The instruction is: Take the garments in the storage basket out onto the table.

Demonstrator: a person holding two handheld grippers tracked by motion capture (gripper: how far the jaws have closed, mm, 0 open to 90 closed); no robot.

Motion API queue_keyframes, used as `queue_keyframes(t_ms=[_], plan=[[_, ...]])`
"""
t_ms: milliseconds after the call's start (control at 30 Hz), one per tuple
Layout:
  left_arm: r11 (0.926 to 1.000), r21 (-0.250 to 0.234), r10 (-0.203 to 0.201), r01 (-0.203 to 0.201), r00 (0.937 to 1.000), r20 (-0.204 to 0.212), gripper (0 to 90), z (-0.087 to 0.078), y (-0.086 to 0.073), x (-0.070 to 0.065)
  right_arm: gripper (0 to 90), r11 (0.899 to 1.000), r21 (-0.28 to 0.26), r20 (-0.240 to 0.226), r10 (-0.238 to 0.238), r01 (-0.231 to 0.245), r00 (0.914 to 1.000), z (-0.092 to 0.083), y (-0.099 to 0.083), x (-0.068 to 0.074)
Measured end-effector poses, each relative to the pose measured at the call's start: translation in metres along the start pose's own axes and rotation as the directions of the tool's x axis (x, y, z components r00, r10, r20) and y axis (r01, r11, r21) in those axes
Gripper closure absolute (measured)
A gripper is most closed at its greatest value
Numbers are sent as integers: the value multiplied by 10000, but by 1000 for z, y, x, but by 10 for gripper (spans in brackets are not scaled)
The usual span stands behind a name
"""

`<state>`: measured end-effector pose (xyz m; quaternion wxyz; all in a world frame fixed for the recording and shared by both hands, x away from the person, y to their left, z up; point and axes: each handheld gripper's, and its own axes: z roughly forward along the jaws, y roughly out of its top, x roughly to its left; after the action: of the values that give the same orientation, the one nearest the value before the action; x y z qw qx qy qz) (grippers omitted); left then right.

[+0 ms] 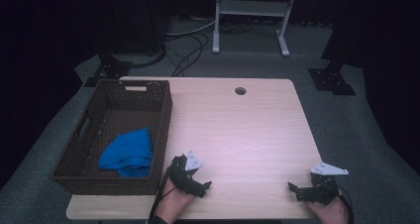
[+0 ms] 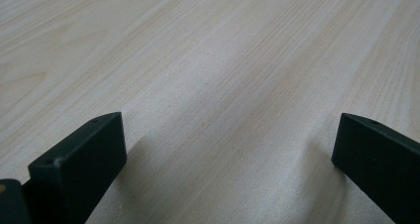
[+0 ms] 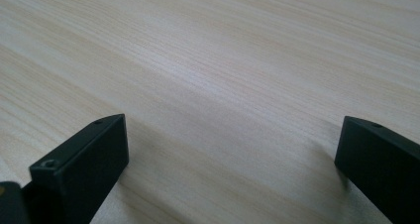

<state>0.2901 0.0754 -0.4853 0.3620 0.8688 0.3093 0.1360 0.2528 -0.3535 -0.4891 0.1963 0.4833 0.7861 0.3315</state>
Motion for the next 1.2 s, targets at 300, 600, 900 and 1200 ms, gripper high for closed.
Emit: queue_keyframes(t_ms=[300,600,900,1200], plan=[[10000,-5,-11,11,10000,-19,2,0,0,0,0,10000,-5,-6,5,-5,10000,0,0,0],[9999,-152,-46,43,9999,-136,2,-1,0,-1,0,10000,0,-94,-92,92,9999,0,0,-1],[9980,-640,-17,7,9999,-154,2,-4,-1,-1,0,10000,0,-70,-76,76,9999,0,0,-1],[9940,-1089,120,-142,9997,-207,1,-7,-1,-1,0,10000,1,-13,-1,1,10000,0,0,-1]])
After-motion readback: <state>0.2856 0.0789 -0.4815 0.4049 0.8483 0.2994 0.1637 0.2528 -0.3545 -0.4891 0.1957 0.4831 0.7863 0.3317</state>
